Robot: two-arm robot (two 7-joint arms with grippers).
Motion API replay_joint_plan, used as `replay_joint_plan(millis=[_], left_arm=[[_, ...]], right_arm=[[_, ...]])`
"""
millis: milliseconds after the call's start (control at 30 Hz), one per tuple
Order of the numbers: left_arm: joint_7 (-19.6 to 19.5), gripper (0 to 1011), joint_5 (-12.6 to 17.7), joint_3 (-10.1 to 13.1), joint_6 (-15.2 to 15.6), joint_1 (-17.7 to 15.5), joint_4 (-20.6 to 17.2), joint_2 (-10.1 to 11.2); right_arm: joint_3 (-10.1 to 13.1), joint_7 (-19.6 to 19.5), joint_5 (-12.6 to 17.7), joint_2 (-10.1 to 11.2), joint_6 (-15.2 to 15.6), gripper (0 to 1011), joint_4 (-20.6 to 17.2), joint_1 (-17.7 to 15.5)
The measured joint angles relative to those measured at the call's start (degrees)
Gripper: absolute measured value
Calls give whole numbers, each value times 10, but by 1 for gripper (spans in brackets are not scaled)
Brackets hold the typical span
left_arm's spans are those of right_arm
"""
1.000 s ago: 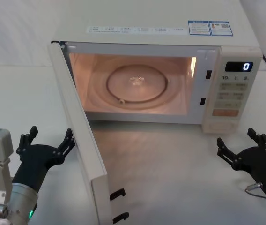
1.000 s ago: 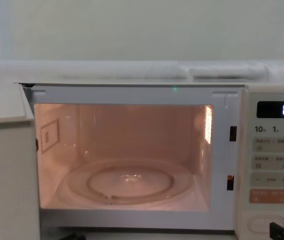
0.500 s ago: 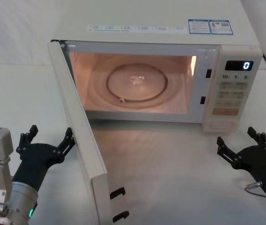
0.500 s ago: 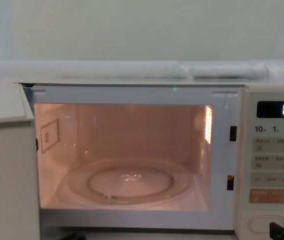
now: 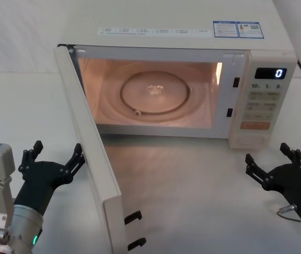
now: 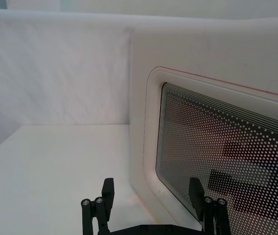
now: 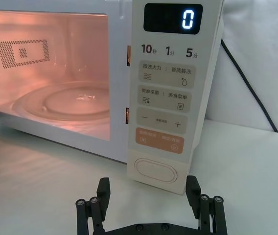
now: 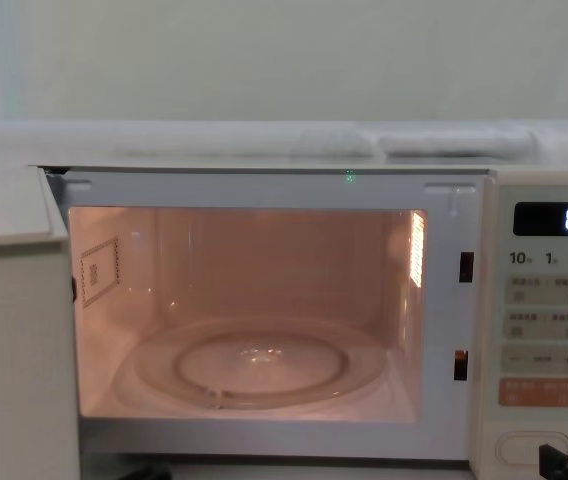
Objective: Press the button to open the microwave door with one hand; close the microwave door with the other hand.
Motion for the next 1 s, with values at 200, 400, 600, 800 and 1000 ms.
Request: replay_joint_plan(millis=[200, 400, 600, 800, 1000], left_arm=[[0, 1001, 0, 0, 0, 0, 0, 0], [0, 1001, 0, 0, 0, 0, 0, 0], [0, 1001, 0, 0, 0, 0, 0, 0], [0, 1001, 0, 0, 0, 0, 0, 0], [0, 1001, 0, 0, 0, 0, 0, 0]], right_arm=[[0, 0, 0, 0, 0, 1002, 0, 0], [0, 0, 0, 0, 0, 1002, 0, 0], [0, 0, 0, 0, 0, 1002, 0, 0], [0, 0, 0, 0, 0, 1002, 0, 0], [0, 0, 0, 0, 0, 1002, 0, 0]])
